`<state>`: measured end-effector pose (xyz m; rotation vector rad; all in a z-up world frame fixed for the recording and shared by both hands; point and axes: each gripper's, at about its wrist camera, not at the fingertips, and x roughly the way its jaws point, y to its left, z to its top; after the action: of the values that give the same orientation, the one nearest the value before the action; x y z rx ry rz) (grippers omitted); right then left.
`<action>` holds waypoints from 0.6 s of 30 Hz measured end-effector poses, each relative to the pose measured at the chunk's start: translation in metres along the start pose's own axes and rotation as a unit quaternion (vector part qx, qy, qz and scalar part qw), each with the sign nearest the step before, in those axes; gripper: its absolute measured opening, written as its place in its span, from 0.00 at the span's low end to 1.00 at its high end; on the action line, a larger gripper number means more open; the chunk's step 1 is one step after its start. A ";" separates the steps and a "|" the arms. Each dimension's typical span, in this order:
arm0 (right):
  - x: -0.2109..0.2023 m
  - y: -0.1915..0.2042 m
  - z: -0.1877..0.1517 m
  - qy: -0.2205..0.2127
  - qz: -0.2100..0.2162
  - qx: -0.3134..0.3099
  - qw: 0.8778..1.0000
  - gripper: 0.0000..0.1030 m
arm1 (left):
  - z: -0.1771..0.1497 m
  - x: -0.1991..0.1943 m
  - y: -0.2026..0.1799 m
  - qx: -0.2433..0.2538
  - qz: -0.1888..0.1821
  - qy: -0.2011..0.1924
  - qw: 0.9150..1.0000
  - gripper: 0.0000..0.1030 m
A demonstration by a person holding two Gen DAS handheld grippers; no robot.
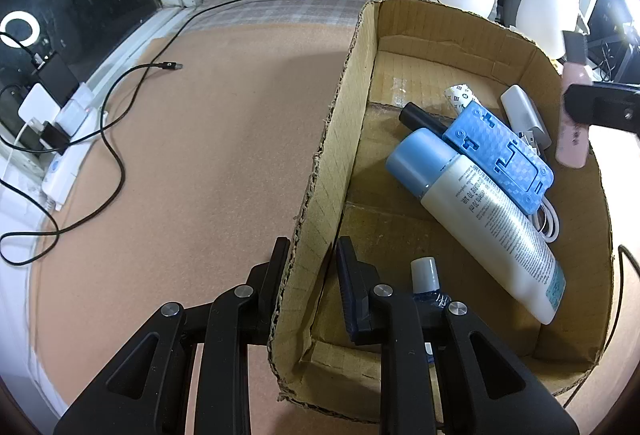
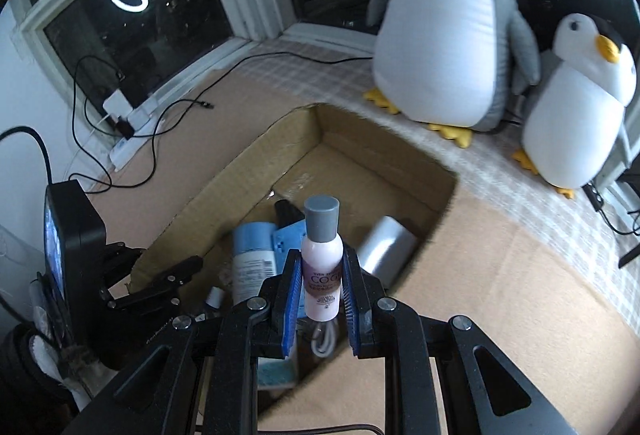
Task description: Organize rigid objects
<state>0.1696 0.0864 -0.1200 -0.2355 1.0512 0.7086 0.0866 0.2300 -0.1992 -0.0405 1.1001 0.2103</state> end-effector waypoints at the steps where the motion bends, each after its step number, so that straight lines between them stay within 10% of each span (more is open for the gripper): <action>1: 0.003 0.003 0.001 0.003 0.001 -0.002 1.000 0.17 | 0.000 0.000 0.000 0.000 0.000 0.000 1.000 0.20; 18: -0.003 0.008 -0.003 -0.007 -0.002 0.008 1.000 0.35 | 0.000 -0.008 -0.001 -0.003 0.004 -0.006 1.000 0.23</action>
<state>0.1610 0.0900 -0.1178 -0.2169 1.0420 0.6973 0.0838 0.2275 -0.1920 -0.0397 1.0885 0.2208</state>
